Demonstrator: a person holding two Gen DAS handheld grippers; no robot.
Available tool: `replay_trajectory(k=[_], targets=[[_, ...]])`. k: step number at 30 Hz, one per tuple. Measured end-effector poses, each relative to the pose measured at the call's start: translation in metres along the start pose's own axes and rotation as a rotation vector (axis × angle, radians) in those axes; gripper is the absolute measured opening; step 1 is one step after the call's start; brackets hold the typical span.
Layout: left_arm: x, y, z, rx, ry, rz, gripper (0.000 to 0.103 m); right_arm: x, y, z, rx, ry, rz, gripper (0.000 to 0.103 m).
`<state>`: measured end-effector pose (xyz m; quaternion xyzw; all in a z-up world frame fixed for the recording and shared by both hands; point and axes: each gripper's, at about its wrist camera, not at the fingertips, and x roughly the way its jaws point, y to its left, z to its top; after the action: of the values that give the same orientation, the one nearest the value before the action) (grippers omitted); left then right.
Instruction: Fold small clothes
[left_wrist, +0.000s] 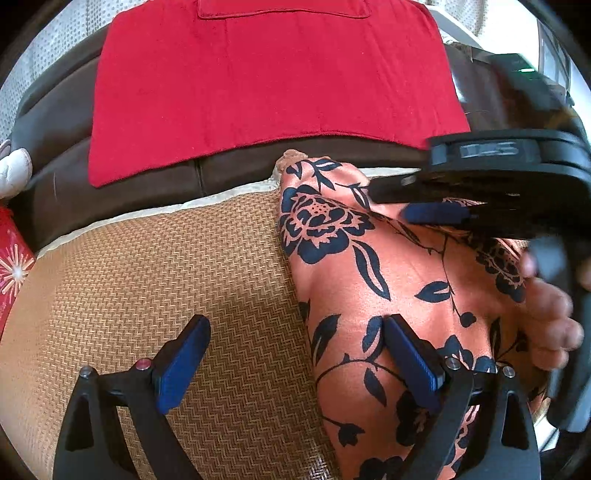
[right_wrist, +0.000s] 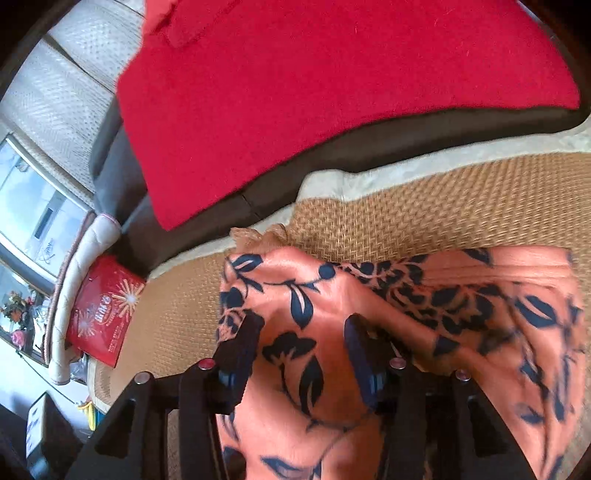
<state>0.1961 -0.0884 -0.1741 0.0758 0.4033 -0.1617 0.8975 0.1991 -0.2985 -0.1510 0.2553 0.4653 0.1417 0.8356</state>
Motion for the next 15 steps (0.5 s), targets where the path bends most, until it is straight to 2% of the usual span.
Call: replay_trajectory(k=[5,10,15], targets=[[-0.003,0.002,-0.002,-0.008,0.005,0.005,0.096,-0.055,-0.005,-0.016,-0.002,-0.112,0.001,0.059],[-0.01,0.0,-0.002,-0.016,0.011,-0.004,0.096,-0.106,-0.033,-0.033,0.051,-0.197,-0.021,0.063],[-0.022,0.002,0.003,-0.066,0.004,-0.159,0.095,-0.14,-0.077,-0.057,0.162,-0.222,-0.034,0.064]])
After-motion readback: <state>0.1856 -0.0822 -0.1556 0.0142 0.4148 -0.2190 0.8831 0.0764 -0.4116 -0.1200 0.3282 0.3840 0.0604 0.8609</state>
